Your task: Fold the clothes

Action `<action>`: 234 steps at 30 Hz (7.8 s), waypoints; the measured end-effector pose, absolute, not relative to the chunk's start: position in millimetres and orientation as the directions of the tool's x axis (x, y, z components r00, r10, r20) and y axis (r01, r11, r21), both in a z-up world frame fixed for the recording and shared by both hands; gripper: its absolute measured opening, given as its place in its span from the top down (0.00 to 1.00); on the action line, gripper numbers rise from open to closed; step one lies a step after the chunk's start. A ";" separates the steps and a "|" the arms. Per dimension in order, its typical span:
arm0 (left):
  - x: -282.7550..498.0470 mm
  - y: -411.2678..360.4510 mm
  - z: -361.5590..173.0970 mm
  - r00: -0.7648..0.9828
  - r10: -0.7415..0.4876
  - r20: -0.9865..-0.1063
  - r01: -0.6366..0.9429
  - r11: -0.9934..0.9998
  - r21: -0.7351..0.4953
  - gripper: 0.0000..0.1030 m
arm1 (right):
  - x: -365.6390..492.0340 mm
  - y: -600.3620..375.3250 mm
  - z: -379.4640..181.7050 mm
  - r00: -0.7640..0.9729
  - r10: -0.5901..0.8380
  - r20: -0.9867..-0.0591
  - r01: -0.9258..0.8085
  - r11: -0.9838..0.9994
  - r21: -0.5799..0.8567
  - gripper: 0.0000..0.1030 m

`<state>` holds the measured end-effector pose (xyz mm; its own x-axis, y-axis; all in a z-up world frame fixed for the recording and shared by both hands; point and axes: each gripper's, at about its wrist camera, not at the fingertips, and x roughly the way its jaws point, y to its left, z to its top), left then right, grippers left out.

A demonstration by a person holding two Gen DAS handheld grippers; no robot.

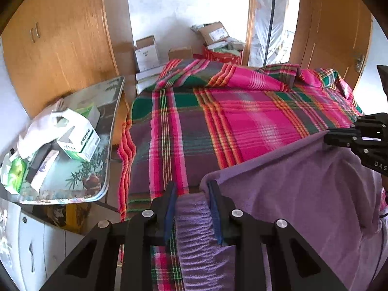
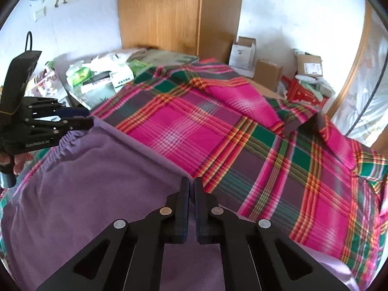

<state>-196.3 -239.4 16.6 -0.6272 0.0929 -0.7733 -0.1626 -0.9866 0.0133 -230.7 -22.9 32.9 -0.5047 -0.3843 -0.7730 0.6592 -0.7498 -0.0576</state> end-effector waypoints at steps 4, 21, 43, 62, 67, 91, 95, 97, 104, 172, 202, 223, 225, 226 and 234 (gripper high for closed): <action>-184.2 -236.7 28.6 -0.655 0.078 -0.751 -0.158 -0.987 0.036 0.74 | -207.9 -20.1 49.4 -0.536 -0.402 -0.742 0.659 -0.748 -0.071 0.96; -98.5 -226.3 74.0 -0.738 0.068 -0.671 -0.151 -0.986 0.066 0.74 | -101.1 0.8 87.6 -0.595 -0.437 -0.674 0.647 -0.758 -0.079 0.96; 25.4 -228.8 67.9 -0.769 0.109 -0.630 -0.158 -0.987 0.022 0.74 | 31.2 13.2 79.0 -0.618 -0.429 -0.659 0.635 -0.767 -0.096 0.96; 76.2 -238.6 33.6 -0.737 0.140 -0.661 -0.173 -0.985 -0.016 0.74 | 97.6 12.4 38.0 -0.583 -0.415 -0.698 0.646 -0.758 -0.089 0.96; 81.7 -242.8 20.1 -0.698 0.162 -0.698 -0.157 -0.985 -0.071 0.73 | 102.6 12.1 21.1 -0.574 -0.397 -0.717 0.639 -0.764 -0.089 0.96; 115.9 -289.6 -1.6 -0.613 0.562 -0.556 0.081 -0.655 -0.751 0.65 | 105.7 27.3 -2.6 -0.568 -0.422 -0.707 0.593 -0.805 0.004 0.96; 107.2 -292.9 -11.7 -0.607 0.601 -0.520 0.137 -0.565 -0.813 0.59 | 109.7 33.0 -0.7 -0.578 -0.427 -0.696 0.589 -0.808 0.007 0.96; 103.5 -296.9 -15.1 -0.623 0.604 -0.496 0.157 -0.525 -0.837 0.59 | 111.8 34.7 -1.7 -0.574 -0.429 -0.697 0.589 -0.808 0.013 0.97; 94.0 -310.5 -27.7 -0.657 0.573 -0.490 0.261 -0.436 -0.861 0.59 | 115.4 35.2 -4.1 -0.581 -0.437 -0.687 0.598 -0.802 0.003 0.97; 58.3 -164.0 -19.0 -0.386 0.697 -0.604 0.118 -0.612 -0.782 0.59 | -21.0 344.8 -3.6 -0.718 -0.230 -0.657 -0.260 -0.787 0.560 0.68; 77.8 -173.5 -39.2 -0.447 0.723 -0.526 0.351 -0.400 -0.847 0.54 | -11.5 334.6 15.9 -0.774 -0.272 -0.572 -0.142 -0.805 0.576 0.97; 81.5 -171.1 -33.2 -0.450 0.702 -0.552 0.359 -0.424 -0.832 0.65 | 17.0 333.2 46.1 -0.826 -0.273 -0.493 -0.083 -0.807 0.585 0.97; 81.1 -169.9 -30.1 -0.458 0.704 -0.543 0.347 -0.421 -0.838 0.65 | 17.3 334.9 45.2 -0.826 -0.272 -0.493 -0.085 -0.805 0.587 0.97; 81.3 -169.7 -30.0 -0.463 0.697 -0.548 0.358 -0.418 -0.835 0.65 | 17.3 335.4 44.7 -0.826 -0.274 -0.493 -0.085 -0.804 0.589 0.97; 72.3 -157.4 -37.1 -0.443 0.702 -0.558 0.387 -0.412 -0.825 0.65 | 17.0 337.5 38.3 -0.816 -0.286 -0.503 -0.087 -0.799 0.595 0.97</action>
